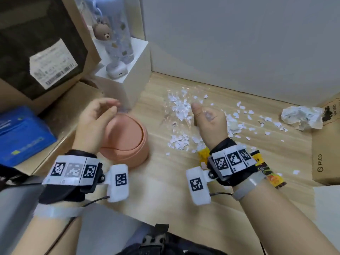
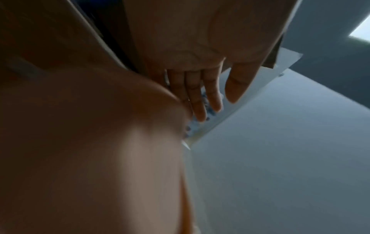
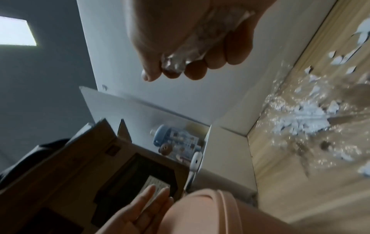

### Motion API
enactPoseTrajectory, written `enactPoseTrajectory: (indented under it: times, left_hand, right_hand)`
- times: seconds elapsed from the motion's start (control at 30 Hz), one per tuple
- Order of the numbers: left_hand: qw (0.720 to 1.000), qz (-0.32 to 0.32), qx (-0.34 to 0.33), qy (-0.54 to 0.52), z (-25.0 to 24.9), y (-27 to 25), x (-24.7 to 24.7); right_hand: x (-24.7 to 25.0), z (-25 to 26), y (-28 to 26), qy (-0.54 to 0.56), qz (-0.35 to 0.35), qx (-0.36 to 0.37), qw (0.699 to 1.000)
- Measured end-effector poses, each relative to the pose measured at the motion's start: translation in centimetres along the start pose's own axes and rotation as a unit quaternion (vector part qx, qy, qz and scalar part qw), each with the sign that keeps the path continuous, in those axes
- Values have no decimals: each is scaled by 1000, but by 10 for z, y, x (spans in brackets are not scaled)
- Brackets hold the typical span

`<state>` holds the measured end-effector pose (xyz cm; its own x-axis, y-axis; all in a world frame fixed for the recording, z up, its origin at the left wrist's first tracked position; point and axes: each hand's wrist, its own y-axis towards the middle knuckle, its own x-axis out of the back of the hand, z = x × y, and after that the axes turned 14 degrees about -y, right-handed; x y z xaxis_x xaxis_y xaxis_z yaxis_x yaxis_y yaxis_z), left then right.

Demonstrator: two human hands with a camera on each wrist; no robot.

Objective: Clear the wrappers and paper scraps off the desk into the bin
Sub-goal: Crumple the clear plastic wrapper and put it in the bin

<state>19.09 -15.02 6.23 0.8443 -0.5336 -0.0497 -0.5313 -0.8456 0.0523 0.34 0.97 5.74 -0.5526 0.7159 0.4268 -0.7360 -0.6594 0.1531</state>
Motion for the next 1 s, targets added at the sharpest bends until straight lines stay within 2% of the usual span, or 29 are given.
enactPoseTrajectory:
  times: [0.1,0.17,0.33,0.43,0.6,0.67,0.73,0.8,1.0]
  left_hand:
    - [995,24,45,89,22,-8,24]
    - [994,13,69,79,30,-11,26]
    - [997,6,59,49,36,-6,9]
    - [998,16,48,40,39,-3,3]
    - [999,20,39,4,42,1,3]
    - [999,27,33,1,43,3,5]
    - [999,31,35,-5,45,5,7]
    - [999,34,36,-13,45,7,7]
    - [998,59,24,-5,45,11,8]
  right_hand:
    - [-26,5,-2,36,57,-18,998]
    - [-42,5,-2,69,90,-42,993]
    - [-74,15,0,79,153,-22,985]
    - [-92,14,-3,117,216,-51,968]
    - [-100,2,-6,80,194,-29,977]
    - [-101,1,-9,83,145,-23,986]
    - [-102,1,-11,37,77,4,996]
    - [-100,-3,-9,-5,47,30,998]
    - [-93,-10,-13,-155,41,192,968]
